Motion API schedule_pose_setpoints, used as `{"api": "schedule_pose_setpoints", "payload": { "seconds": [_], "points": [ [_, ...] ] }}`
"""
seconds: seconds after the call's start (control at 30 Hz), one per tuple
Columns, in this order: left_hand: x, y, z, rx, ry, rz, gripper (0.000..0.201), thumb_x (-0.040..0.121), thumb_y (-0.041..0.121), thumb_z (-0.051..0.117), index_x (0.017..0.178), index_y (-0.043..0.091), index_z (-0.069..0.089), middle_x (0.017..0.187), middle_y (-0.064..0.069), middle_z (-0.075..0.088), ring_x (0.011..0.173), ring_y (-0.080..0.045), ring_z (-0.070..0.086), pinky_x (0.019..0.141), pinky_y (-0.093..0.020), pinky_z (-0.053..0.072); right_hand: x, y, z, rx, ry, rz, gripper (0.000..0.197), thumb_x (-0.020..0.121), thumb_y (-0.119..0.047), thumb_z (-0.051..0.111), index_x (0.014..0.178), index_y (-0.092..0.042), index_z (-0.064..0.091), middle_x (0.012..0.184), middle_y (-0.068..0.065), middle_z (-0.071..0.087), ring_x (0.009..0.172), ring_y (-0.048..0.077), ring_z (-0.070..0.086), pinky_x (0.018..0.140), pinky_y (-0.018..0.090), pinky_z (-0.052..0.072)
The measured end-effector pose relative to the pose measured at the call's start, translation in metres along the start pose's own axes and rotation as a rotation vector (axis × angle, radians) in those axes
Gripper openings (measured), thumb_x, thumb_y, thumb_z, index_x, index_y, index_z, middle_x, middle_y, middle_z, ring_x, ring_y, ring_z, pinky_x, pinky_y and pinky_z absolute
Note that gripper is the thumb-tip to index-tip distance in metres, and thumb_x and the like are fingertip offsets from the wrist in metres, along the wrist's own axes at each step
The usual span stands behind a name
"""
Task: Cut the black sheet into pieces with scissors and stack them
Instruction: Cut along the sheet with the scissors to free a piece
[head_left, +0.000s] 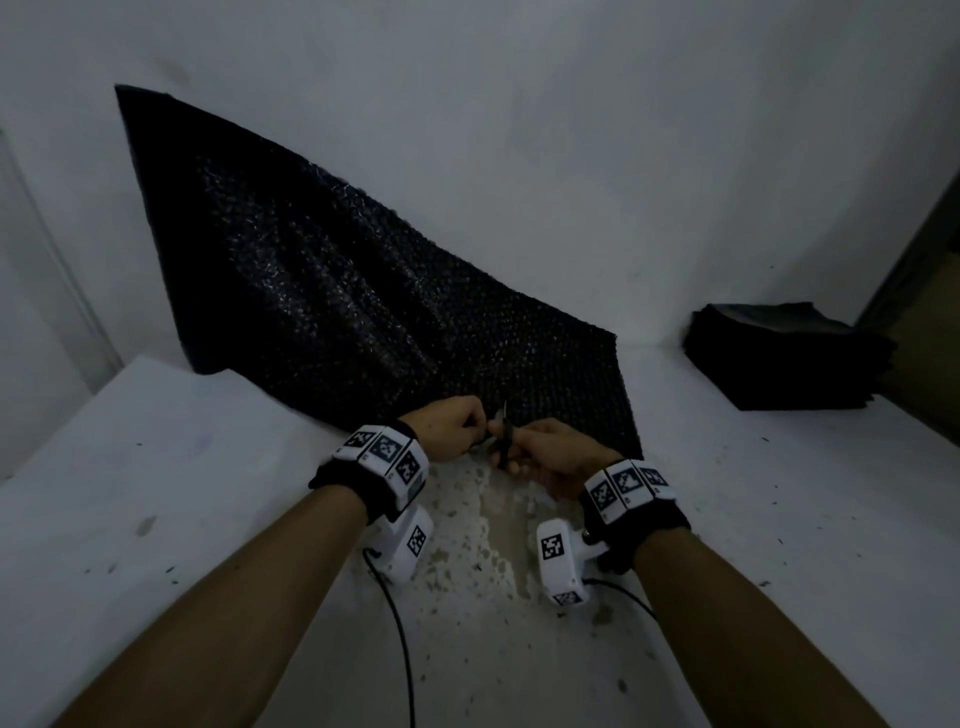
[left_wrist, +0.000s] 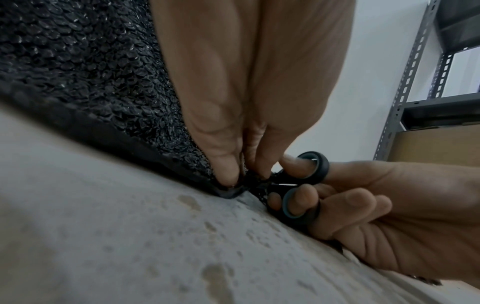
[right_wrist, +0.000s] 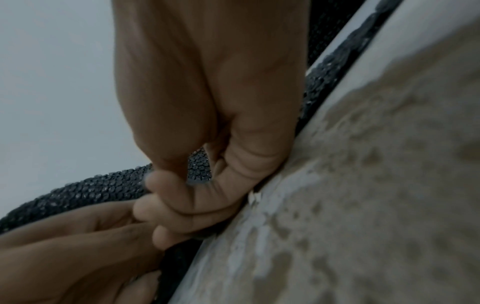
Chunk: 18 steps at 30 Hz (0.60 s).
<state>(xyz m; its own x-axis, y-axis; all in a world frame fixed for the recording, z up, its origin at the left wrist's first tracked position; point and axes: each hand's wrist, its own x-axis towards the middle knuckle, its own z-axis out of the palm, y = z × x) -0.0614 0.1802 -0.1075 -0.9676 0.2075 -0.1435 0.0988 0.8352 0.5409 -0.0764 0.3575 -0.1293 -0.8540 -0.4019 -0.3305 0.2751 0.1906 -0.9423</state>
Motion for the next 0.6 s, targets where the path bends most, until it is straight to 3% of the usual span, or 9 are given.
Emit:
{"api": "schedule_pose_setpoints", "payload": {
  "seconds": [0.1, 0.23, 0.33, 0.6],
  "points": [
    [-0.001, 0.002, 0.000, 0.014, -0.002, -0.009, 0.010, 0.104, 0.026, 0.047, 0.099, 0.020, 0.054, 0.083, 0.004, 0.051, 0.069, -0.012, 0.046, 0.059, -0.028, 0.037, -0.001, -0.001, -0.003, -0.028, -0.018, 0.004, 0.041, 0.096, -0.035, 0.065, 0.086, 0.004, 0.070, 0.075, 0.012, 0.066, 0.052, 0.013, 0.050, 0.051, 0.024, 0.044],
    [0.000, 0.000, 0.000, 0.017, -0.024, -0.006, 0.014, 0.104, 0.027, 0.045, 0.091, 0.027, 0.051, 0.086, 0.003, 0.053, 0.073, -0.015, 0.048, 0.063, -0.031, 0.040, 0.002, -0.007, -0.009, -0.007, -0.053, 0.057, 0.056, 0.091, -0.043, 0.069, 0.107, 0.010, 0.071, 0.089, 0.020, 0.068, 0.059, 0.018, 0.055, 0.059, 0.030, 0.049],
    [0.000, -0.002, 0.000, -0.008, -0.025, 0.001, 0.014, 0.103, 0.027, 0.047, 0.090, 0.028, 0.052, 0.088, 0.003, 0.055, 0.075, -0.016, 0.051, 0.066, -0.032, 0.043, 0.003, -0.015, -0.012, 0.000, -0.053, 0.090, 0.057, 0.088, -0.045, 0.072, 0.112, 0.007, 0.071, 0.089, 0.020, 0.070, 0.058, 0.019, 0.058, 0.057, 0.029, 0.052],
    [-0.005, 0.000, -0.004, -0.018, -0.066, 0.014, 0.013, 0.105, 0.026, 0.042, 0.099, 0.021, 0.052, 0.086, 0.004, 0.052, 0.071, -0.013, 0.047, 0.063, -0.028, 0.040, 0.016, -0.030, -0.014, -0.087, -0.006, 0.102, 0.050, 0.087, -0.049, 0.072, 0.091, 0.000, 0.075, 0.078, 0.014, 0.072, 0.052, 0.014, 0.058, 0.051, 0.023, 0.050]
  ]
}}
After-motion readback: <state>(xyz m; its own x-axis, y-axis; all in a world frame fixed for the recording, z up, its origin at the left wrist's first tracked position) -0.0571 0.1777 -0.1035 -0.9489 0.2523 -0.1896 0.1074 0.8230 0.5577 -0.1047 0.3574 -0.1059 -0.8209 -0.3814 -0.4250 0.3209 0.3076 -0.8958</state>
